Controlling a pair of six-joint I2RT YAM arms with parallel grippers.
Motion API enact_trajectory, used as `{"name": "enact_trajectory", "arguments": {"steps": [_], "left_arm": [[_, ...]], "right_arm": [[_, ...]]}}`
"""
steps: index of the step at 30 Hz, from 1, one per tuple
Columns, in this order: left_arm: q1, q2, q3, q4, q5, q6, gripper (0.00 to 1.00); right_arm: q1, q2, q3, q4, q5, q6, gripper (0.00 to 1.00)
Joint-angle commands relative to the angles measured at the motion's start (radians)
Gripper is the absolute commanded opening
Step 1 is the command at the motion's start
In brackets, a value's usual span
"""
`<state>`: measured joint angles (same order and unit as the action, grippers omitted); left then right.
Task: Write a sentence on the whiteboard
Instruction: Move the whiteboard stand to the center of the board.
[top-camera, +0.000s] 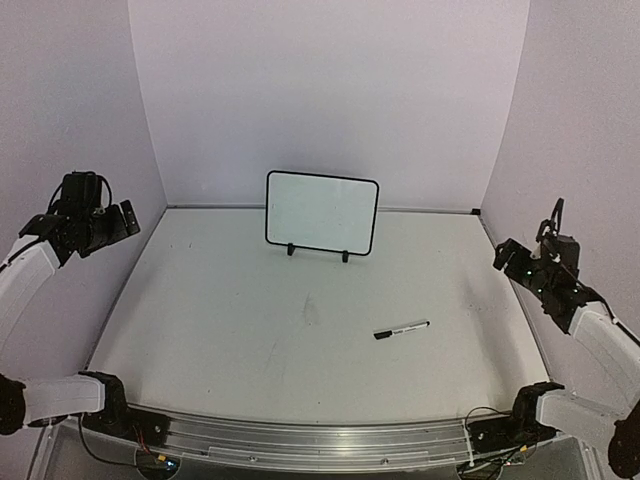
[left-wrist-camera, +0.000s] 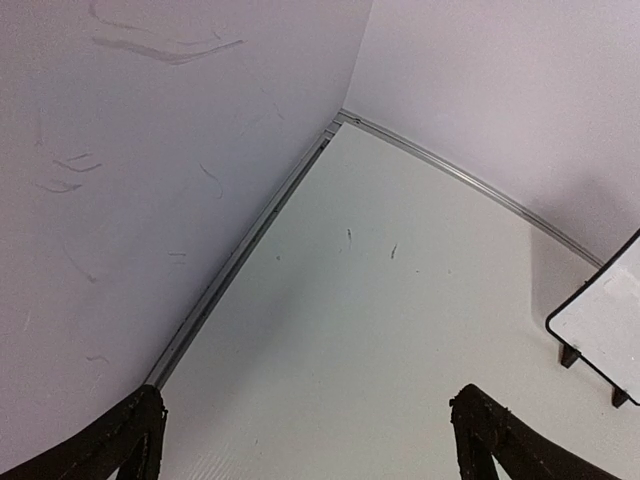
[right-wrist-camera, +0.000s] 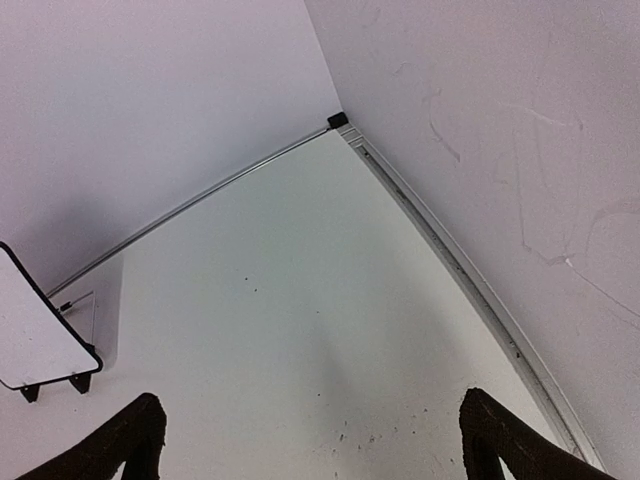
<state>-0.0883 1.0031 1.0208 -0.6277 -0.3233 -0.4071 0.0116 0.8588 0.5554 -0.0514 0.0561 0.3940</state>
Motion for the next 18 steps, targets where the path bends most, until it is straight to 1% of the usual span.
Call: {"name": "enact_trajectory", "arguments": {"steps": [1,3,5,7,9,11,13,16,18], "left_arm": [[0.004,0.058,0.182,-0.135,0.095,0.115,1.0],[0.005,0.094,0.257,-0.175,0.132,0.176,1.0],[0.004,0.11,0.281,-0.165,0.17,0.234,1.0],[0.002,0.118,0.259,-0.115,0.222,0.269,1.0],[0.001,0.131,0.212,-0.041,0.282,0.274,1.0],[0.002,0.139,0.158,0.047,0.322,0.256,1.0],[0.004,0.149,0.145,0.068,0.377,0.265,1.0],[0.003,0.134,0.1,0.096,0.367,0.307,1.0],[0.002,0.123,0.066,0.099,0.349,0.293,1.0]], "right_arm": [[0.005,0.052,0.085,-0.014,-0.161,-0.016,0.98],[0.029,0.085,0.116,-0.028,-0.191,-0.025,0.98],[0.083,0.123,0.157,-0.051,-0.156,-0.046,0.98],[0.197,0.176,0.195,-0.06,-0.079,-0.087,0.98],[0.302,0.262,0.243,-0.065,-0.011,-0.106,0.97],[0.365,0.36,0.3,-0.065,-0.002,-0.088,0.93],[0.432,0.459,0.366,-0.066,0.021,-0.07,0.9],[0.548,0.592,0.465,-0.076,0.082,-0.064,0.88],[0.606,0.692,0.532,-0.094,0.137,-0.045,0.87]]}}
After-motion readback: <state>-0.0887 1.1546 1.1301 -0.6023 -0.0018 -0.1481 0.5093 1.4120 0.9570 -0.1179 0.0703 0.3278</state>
